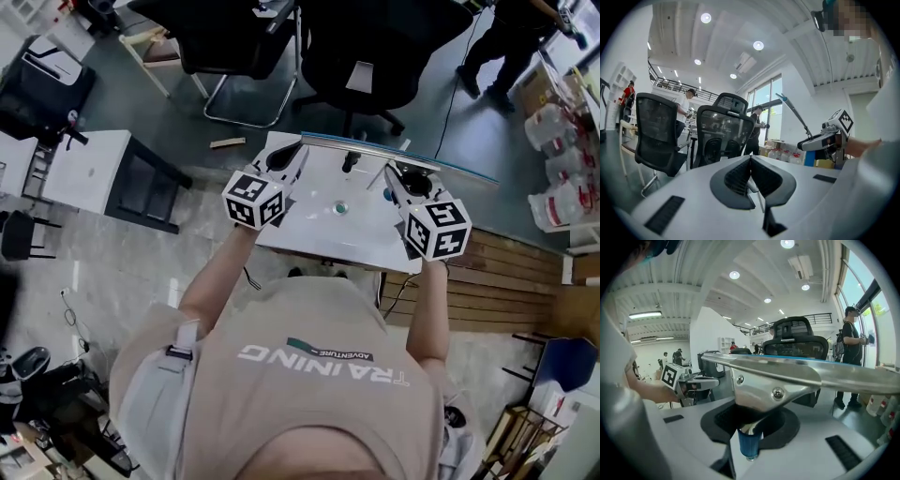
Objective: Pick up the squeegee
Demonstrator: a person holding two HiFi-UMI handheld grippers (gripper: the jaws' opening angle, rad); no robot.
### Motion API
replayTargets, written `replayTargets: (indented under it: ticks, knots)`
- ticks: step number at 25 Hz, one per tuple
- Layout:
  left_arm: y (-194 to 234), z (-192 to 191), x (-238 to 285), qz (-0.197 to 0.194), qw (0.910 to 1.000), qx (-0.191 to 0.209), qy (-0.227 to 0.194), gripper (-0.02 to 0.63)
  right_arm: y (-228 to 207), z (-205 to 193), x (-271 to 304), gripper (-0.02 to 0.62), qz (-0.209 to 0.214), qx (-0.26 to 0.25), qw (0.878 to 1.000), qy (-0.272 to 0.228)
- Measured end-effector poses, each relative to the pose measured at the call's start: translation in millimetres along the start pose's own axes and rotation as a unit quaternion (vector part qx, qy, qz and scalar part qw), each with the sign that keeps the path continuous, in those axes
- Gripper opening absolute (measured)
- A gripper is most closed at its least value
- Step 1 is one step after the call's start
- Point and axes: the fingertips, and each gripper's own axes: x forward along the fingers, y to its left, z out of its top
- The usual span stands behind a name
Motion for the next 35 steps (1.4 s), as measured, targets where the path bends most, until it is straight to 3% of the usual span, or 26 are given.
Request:
replayTargets:
  ticks: [10, 22, 27, 35]
  knots:
    - [-25.9, 41.9, 18.1, 0.001, 0.9992, 0.037, -0.015, 0.012, -16.6, 24.5, -13.4, 0.101, -0.009, -0.005, 1.000, -0.028]
    - [-38.4, 46.3, 34.2, -0.016, 0.9987, 0.046, -0.014, 0.012, -38.0, 46.2, -29.7, 0.101, -0.029, -0.017, 0.998, -0.050]
    - [-32.5, 61.6, 35.2, -0.006, 0.9984, 0.045, -0.034, 0.012, -45.5, 53.8, -32.5, 0.102, -0.033, -0.018, 0.997, -0.064]
    - [-30.3, 57.3, 26.0, 0.006, 0.9984, 0.048, -0.027, 0.012, -43.7, 50.7, -31.1, 0.102, -0.025, -0.015, 0.998, -0.059]
